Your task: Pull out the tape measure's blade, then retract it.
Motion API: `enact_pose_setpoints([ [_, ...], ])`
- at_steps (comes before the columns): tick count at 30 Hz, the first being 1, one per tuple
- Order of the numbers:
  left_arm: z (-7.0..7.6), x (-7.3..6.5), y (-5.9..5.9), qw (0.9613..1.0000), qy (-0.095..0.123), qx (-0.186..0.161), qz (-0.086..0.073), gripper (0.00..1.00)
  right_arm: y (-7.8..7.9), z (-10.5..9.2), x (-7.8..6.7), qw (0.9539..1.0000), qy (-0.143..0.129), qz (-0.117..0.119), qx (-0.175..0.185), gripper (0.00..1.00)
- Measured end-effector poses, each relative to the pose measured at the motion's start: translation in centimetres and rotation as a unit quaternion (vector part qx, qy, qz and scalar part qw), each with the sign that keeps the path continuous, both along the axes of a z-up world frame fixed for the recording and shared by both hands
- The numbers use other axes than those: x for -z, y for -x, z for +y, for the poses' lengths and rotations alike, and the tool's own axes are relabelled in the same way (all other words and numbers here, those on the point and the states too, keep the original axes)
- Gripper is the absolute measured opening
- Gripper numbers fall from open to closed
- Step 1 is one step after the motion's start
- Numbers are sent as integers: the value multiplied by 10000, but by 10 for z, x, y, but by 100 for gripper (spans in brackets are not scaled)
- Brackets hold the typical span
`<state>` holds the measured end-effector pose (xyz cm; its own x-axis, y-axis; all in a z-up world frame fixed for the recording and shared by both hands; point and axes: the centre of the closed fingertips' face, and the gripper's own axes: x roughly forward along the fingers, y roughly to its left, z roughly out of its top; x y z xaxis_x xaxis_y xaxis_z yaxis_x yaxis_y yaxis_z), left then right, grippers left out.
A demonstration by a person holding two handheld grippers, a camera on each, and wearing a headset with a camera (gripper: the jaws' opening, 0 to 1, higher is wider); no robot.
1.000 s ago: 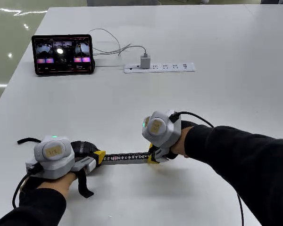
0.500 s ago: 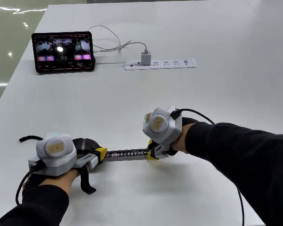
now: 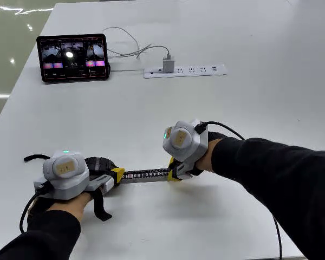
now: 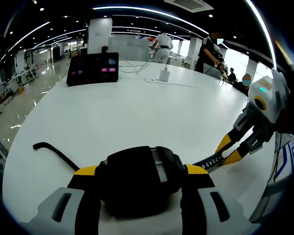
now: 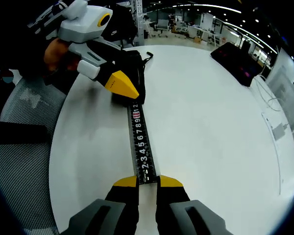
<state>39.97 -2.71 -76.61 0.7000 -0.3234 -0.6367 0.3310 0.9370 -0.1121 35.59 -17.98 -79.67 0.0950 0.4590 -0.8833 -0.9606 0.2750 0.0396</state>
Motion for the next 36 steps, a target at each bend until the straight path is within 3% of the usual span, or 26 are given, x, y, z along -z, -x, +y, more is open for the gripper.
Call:
enact_pose_setpoints([
  [36, 0, 1, 1, 10000, 26, 26, 42, 61, -2, 15, -1, 10000, 20, -51, -38, 8],
])
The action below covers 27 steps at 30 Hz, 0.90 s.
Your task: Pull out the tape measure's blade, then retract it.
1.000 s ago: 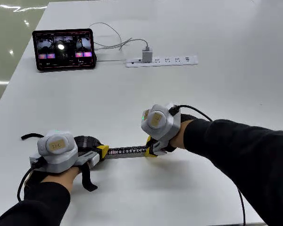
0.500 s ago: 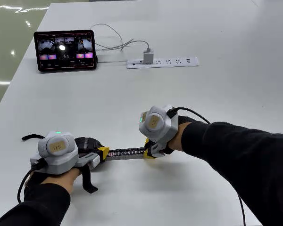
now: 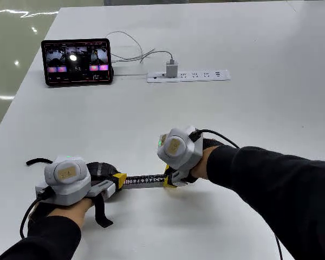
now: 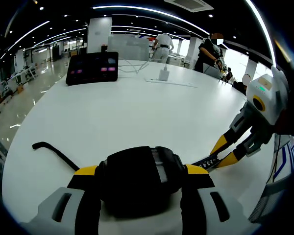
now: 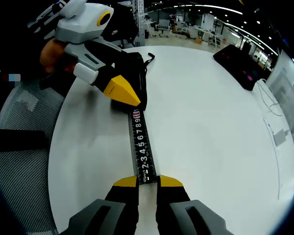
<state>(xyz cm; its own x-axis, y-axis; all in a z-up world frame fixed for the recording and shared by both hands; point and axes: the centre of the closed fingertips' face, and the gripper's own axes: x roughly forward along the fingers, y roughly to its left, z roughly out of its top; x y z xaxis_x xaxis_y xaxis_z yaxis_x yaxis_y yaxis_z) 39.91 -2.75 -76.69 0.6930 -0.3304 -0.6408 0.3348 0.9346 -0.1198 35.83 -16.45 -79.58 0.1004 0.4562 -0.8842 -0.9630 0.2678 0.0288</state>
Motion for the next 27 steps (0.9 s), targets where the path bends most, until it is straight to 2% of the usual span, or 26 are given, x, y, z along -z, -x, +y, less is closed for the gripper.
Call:
enact_pose_setpoints([
  [8, 0, 0, 0, 10000, -6, 30, 2, 61, 0, 4, -1, 10000, -14, -38, -32, 8],
  [27, 0, 0, 1, 10000, 13, 42, 20, 61, 1, 8, 0, 9999, -77, 60, 98, 8],
])
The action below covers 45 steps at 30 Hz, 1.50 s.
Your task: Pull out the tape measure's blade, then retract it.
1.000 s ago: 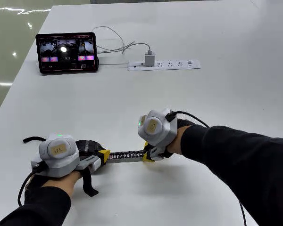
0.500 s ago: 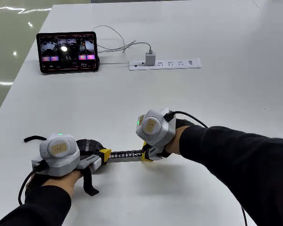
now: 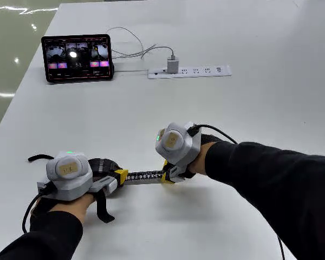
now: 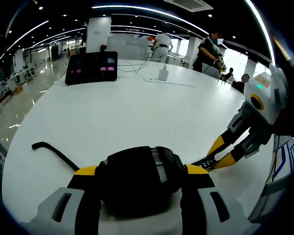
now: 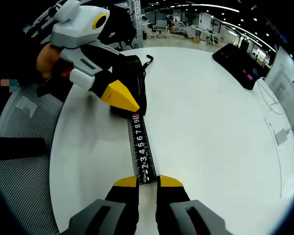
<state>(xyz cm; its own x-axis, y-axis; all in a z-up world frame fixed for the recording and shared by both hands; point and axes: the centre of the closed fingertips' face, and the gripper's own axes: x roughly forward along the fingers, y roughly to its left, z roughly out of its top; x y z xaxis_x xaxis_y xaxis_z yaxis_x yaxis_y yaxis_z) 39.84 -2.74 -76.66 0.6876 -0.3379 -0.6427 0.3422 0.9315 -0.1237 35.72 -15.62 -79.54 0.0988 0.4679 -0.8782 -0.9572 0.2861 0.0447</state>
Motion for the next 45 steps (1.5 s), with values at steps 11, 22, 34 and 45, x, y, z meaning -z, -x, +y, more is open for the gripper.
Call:
enact_pose_setpoints([
  [11, 1, 1, -1, 10000, 19, 1, 6, 61, -1, 4, 1, 10000, -61, -6, -78, 8],
  [22, 1, 1, -1, 10000, 20, 6, 2, 61, -2, 10, 0, 9999, -109, 5, -48, 8],
  [34, 0, 1, -1, 10000, 38, 5, 14, 61, -3, 16, 0, 9999, -157, 6, -9, 9],
  [45, 1, 1, 0, 10000, 78, 1, 48, 61, -4, 21, -1, 9998, -210, -13, -7, 9],
])
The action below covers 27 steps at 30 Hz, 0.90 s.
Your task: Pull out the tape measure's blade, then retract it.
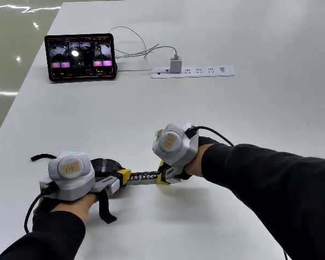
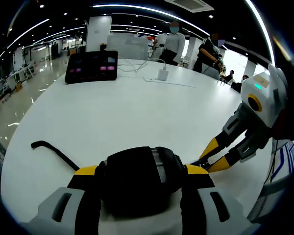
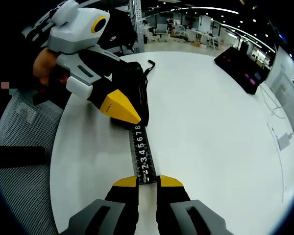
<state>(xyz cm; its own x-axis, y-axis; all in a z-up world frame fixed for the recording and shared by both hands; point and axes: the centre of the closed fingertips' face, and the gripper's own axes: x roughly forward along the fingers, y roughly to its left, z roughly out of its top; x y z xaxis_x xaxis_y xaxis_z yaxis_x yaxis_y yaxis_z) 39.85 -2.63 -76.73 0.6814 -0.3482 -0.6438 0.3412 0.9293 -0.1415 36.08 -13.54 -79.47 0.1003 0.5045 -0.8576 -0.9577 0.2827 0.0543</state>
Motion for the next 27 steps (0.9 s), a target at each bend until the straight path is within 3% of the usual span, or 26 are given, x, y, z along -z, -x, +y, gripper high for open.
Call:
enact_pose_setpoints([
  [27, -1, -2, 1, 9999, 57, 90, -10, 61, 1, 12, 0, 9999, -105, 8, 74, 9],
])
